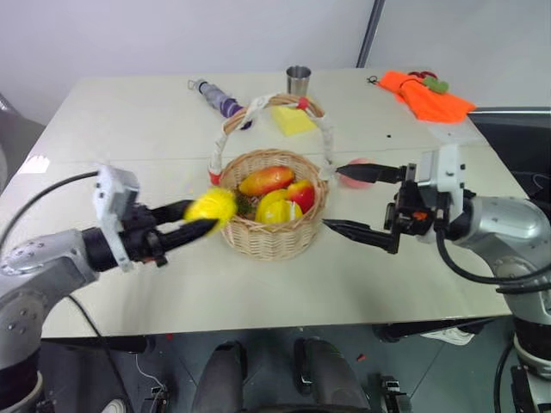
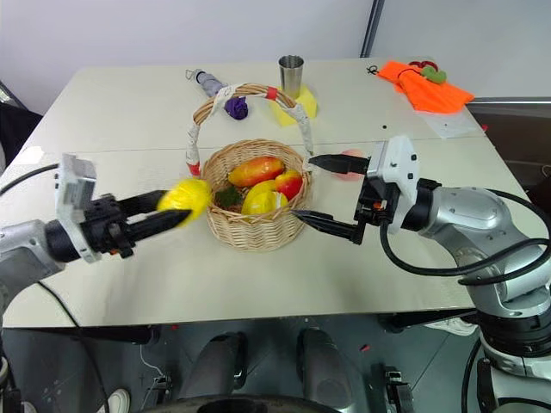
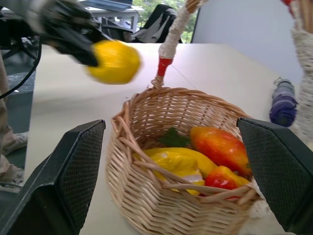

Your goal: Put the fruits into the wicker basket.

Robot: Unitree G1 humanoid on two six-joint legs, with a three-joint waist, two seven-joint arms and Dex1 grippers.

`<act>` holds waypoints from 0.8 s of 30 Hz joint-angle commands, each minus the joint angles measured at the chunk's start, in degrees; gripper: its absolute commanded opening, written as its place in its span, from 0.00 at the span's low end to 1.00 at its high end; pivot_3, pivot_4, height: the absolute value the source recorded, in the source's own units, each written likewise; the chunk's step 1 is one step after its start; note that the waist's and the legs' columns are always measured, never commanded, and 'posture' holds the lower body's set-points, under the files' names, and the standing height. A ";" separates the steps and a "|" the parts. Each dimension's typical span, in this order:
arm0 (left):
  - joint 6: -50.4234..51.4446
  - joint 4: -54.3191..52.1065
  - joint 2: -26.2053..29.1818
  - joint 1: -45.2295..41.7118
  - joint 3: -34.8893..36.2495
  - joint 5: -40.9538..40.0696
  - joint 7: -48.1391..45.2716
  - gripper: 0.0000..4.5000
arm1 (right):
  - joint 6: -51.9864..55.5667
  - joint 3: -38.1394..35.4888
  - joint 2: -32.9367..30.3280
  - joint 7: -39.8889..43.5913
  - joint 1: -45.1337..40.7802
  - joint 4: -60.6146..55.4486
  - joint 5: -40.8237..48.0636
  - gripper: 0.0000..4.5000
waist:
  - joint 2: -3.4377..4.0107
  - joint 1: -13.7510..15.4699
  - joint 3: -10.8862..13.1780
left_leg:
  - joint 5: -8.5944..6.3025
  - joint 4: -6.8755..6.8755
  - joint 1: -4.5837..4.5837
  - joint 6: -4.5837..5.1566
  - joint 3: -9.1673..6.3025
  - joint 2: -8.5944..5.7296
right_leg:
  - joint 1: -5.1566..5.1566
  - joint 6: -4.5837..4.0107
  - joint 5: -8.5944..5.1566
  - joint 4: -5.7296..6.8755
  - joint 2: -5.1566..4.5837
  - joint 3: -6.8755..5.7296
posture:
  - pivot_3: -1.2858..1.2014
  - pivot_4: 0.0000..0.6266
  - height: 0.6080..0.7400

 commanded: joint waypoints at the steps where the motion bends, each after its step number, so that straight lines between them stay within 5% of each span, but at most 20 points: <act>1: -0.46 -0.46 -3.83 -9.04 -7.82 2.70 9.64 0.43 | -1.88 -1.38 -0.49 0.73 -1.39 0.25 -0.75 1.00 | -0.02 -0.06 -0.01 | 0.00 0.02 0.02 0.00 -0.02 0.00 | 0.06 -0.01 0.02 0.00 0.05 0.01 | 0.52 0.24 1.00; 9: -2.08 6.62 -9.28 -16.55 -20.37 16.62 18.11 0.43 | -1.82 -4.18 -0.45 -0.46 1.49 3.02 -1.39 1.00 | -0.04 -0.50 -0.02 | -0.01 -0.14 0.10 0.04 -0.06 0.01 | 0.01 0.21 0.19 0.07 0.26 0.17 | 0.52 0.24 1.00; 14: -3.06 6.48 -9.08 -16.31 -21.52 19.04 16.44 0.99 | -2.92 -2.57 1.46 -5.95 1.52 8.77 -7.50 1.00 | -0.04 -0.43 -0.02 | -0.03 -0.14 0.07 0.07 -0.05 0.03 | -0.04 0.23 0.18 0.08 0.26 0.17 | 0.52 0.24 1.00; 24: -5.33 -3.07 -5.60 -7.77 -16.58 5.99 2.63 0.99 | -7.27 3.02 11.41 -19.19 -9.79 33.90 -22.91 1.00 | -0.01 -0.65 0.00 | -0.02 -0.08 0.11 0.07 0.11 0.02 | -0.06 -0.01 0.10 0.12 0.23 0.32 | 0.52 0.24 1.00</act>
